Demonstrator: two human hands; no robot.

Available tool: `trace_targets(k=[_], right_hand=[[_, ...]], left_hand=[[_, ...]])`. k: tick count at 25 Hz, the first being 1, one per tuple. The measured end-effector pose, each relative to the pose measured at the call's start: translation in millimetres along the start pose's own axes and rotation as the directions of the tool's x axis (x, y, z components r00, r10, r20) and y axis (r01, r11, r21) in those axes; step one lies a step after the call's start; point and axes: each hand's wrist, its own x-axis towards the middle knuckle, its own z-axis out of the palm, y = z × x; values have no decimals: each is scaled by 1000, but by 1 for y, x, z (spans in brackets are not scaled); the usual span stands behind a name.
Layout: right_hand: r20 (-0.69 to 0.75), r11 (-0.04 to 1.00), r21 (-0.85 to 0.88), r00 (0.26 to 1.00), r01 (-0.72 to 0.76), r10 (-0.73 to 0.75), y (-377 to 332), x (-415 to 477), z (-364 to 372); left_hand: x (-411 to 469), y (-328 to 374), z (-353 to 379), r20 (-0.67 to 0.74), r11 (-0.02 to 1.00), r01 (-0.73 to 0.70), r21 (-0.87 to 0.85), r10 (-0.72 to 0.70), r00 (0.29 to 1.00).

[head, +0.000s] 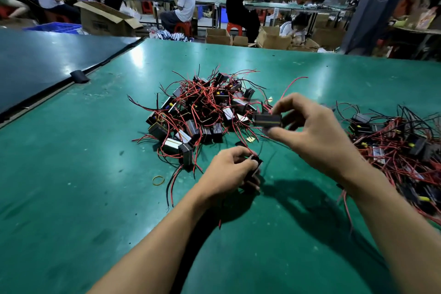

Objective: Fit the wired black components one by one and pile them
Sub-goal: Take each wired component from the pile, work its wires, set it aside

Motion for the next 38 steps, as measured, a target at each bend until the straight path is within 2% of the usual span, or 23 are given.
trace_targets(k=[3, 5, 7, 8, 10, 12, 15, 22, 25, 28, 30, 32, 34, 35, 36, 38], right_hand=[[-34, 987, -128, 994, 99, -104, 14, -16, 1], [-47, 973, -172, 985, 153, -163, 19, -25, 0], [2, 969, -192, 987, 156, -159, 26, -35, -2], [62, 972, -196, 991, 129, -119, 30, -39, -4], [224, 970, -238, 975, 41, 13, 38, -46, -6], [322, 946, -322, 936, -35, 144, 46, -54, -7], [276, 933, -334, 933, -131, 230, 51, -62, -9], [208, 880, -425, 923, -213, 324, 42, -71, -21], [143, 910, -346, 946, -228, 291, 24, -59, -20], [69, 934, -259, 960, -245, 271, 13, -40, -7], [90, 921, -282, 948, -269, 304, 12, -32, 4], [120, 929, -239, 941, -283, 317, 16, -31, 16], [62, 945, -142, 951, -293, 304, 23, -36, 24], [12, 946, -104, 950, -308, 311, 26, -38, 26], [-29, 940, -64, 942, -335, 334, 30, -40, 27], [-58, 919, 27, 917, -394, 395, 37, -40, 28]], left_hand=[[-1, -2, 0, -26, 997, 0, -80, -2, 1000], [0, -5, -2, -71, 1000, -18, -10, 17, 997], [2, -5, -9, -146, 972, -65, 227, 100, 984], [4, -4, -14, -174, 916, -92, 391, 172, 970], [0, 1, -22, -180, 730, -126, 672, 326, 928], [-2, 3, -28, -140, 638, -129, 759, 354, 925], [-3, 4, -32, -94, 621, -97, 778, 269, 959], [-6, 14, -35, -107, 771, -34, 636, 132, 986], [-7, 17, -35, -88, 786, -26, 618, 102, 991], [-8, 19, -34, 0, 777, -23, 628, 29, 1000], [-9, 20, -33, 48, 787, 1, 617, -38, 998], [-8, 21, -32, 31, 791, 22, 611, -52, 998], [-7, 19, -32, -67, 785, 12, 619, 38, 997], [-8, 18, -31, -143, 789, -24, 614, 141, 980], [-8, 17, -28, -211, 797, -96, 596, 271, 939], [-9, 17, -21, -269, 753, -288, 592, 521, 810]])
